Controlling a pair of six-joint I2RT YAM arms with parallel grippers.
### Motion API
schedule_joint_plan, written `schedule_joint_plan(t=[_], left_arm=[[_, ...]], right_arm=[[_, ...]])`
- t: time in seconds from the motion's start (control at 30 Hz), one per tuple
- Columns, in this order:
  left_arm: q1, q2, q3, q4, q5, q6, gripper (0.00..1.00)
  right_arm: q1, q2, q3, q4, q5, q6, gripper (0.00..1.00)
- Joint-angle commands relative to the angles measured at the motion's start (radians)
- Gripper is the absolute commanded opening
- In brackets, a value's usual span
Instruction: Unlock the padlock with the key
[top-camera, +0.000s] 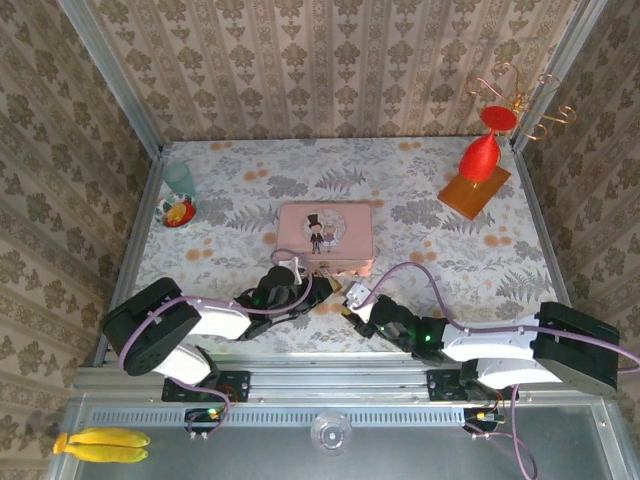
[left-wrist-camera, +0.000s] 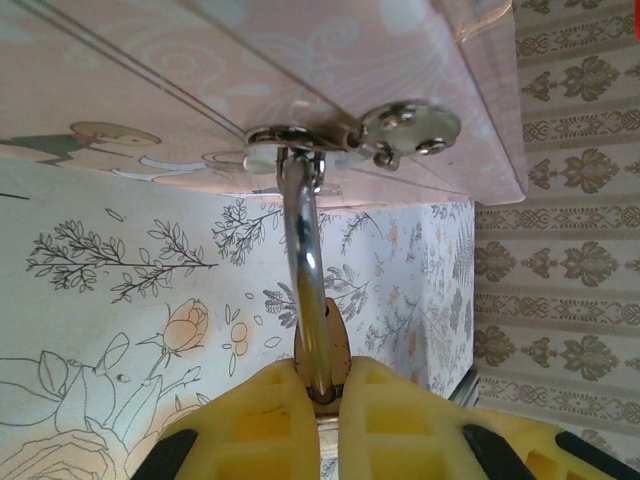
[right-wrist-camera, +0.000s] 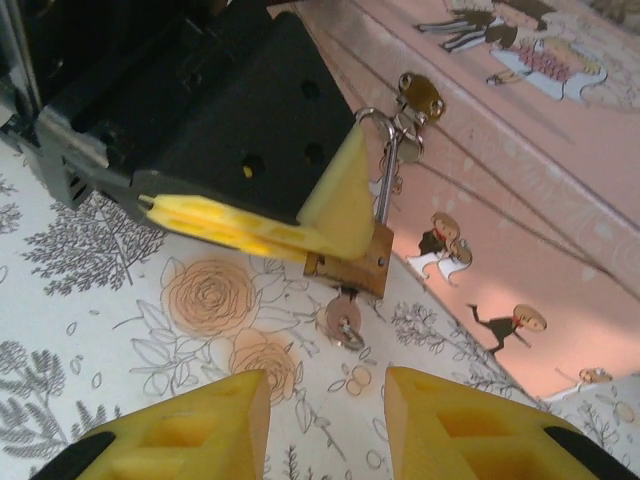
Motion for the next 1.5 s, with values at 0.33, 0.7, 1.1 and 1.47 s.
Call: schedule_joint_plan(t=[0.33, 0.7, 1.1, 1.47], left_arm=[[-0.026, -0.058, 0.036, 0.114, 0.004, 0.041, 0.0], [-0.028, -0.076, 0.032, 0.09, -0.001, 0.044, 0.0], [-0.038, -0.087, 0.03, 0.079, -0.007, 0.047, 0.0], [-0.04, -0.111, -0.016, 0.094, -0.014, 0.023, 0.0]], right_arm=[[0.009, 0.16, 0.003, 0.204, 0.076, -0.058, 0.34], [0.009, 0.249, 0.001, 0.285, 0.129, -0.032, 0.31], [0.009, 0.266, 0.012, 0.297, 0.122, -0.024, 0.28], [0.014, 0.362, 0.059, 0.376, 0.129, 0.07, 0.24]])
